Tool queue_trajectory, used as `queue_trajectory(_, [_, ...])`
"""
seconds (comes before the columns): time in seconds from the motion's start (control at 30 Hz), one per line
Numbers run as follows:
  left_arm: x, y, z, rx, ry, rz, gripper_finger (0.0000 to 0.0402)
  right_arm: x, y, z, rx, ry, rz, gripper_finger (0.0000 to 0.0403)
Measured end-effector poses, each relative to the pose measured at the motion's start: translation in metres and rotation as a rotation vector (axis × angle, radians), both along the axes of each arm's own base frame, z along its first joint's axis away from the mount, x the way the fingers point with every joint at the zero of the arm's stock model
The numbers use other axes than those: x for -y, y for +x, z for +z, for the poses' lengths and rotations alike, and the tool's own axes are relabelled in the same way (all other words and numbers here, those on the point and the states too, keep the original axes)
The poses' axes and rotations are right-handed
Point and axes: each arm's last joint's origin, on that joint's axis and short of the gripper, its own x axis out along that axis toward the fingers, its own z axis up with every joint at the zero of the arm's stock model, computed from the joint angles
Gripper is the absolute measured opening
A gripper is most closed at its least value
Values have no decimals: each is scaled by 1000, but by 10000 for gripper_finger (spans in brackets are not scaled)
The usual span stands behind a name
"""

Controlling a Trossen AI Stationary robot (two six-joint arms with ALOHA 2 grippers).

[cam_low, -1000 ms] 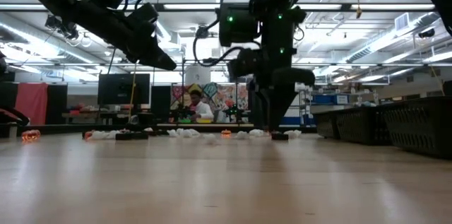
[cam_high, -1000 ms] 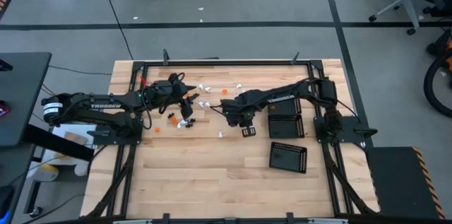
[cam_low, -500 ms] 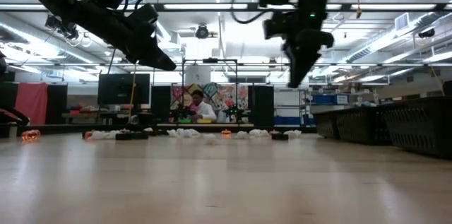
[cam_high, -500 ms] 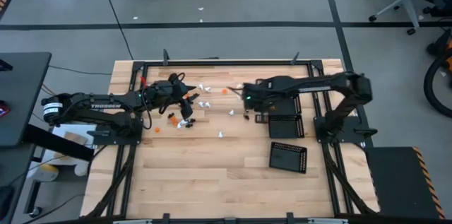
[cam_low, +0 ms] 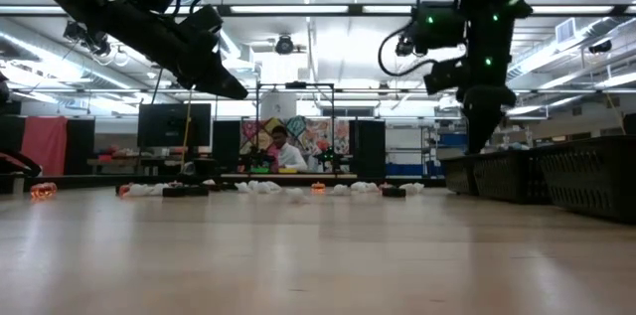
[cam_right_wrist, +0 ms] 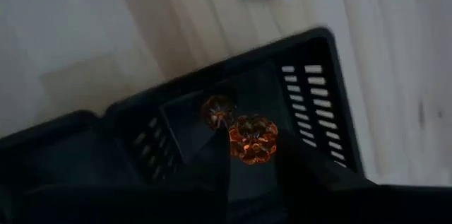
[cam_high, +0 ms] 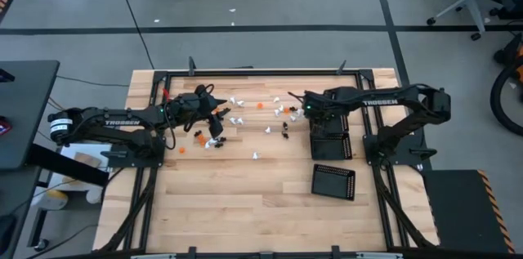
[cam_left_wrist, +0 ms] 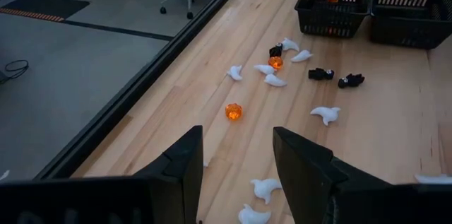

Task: Sort Halloween decoration
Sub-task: Put the orange pumpkin toy into the top black bin

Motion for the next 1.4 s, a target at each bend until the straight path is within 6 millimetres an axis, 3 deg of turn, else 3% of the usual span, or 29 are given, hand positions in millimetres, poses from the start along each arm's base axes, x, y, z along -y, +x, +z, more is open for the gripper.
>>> queue_trajectory(0.17, [0,0,0,0,0,0,157,8,-4,-13,33,39,-25,126])
queue_trajectory(0.37, [0,0,0,0,0,0,157,12,-5,-11,45,62,-37,155])
queue_trajectory(0.53, [0,0,0,0,0,0,157,14,2,6,58,48,-29,164])
queue_trajectory(0.8, [0,0,1,8,3,0,157,12,39,41,164,-71,38,165])
queue_trajectory(1.13, [0,0,1,9,-5,3,157,29,103,8,88,-57,202,165])
queue_trajectory(1.4, [0,0,0,1,-1,0,157,62,123,-15,45,-15,199,177])
